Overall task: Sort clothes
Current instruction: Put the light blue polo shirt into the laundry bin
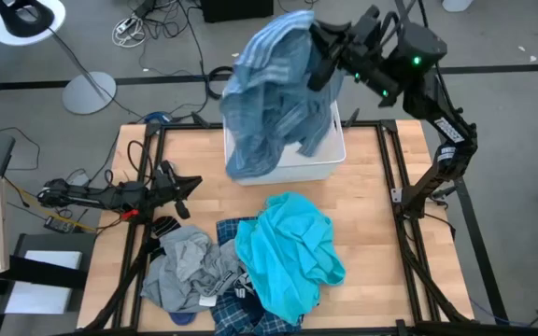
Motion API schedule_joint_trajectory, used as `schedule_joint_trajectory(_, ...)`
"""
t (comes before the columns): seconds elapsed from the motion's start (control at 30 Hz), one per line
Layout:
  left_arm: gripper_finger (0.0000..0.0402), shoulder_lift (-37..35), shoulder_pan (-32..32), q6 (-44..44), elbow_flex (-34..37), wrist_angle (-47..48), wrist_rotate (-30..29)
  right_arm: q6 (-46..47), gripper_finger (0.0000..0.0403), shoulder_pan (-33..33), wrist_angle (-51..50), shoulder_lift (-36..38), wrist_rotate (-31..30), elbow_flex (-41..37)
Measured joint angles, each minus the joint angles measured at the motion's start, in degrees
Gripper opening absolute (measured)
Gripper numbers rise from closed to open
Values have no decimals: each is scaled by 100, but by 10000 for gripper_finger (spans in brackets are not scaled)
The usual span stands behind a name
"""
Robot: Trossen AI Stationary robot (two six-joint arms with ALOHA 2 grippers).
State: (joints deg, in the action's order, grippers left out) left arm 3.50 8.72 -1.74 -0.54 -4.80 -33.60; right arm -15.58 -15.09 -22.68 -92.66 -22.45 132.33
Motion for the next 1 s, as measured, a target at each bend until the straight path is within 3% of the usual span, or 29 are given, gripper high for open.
schedule_joint_trajectory(0.2,42,-1,-1,0,0,0,2,774,0,-526,-729,-63,1143,-2)
schedule_joint_trajectory(0.47,42,-1,-1,0,0,-4,-1,938,1,-612,-1486,-827,1827,-13)
schedule_joint_trajectory(0.6,42,-2,1,0,0,-4,-1,906,1,-612,-2084,-1289,1835,-13)
schedule_joint_trajectory(0.87,42,-2,0,0,0,-4,0,1366,2,-813,-4698,-2078,1618,-11)
schedule_joint_trajectory(1.0,42,-2,1,0,0,-4,-1,1626,8,-883,-5125,-2671,1630,-13)
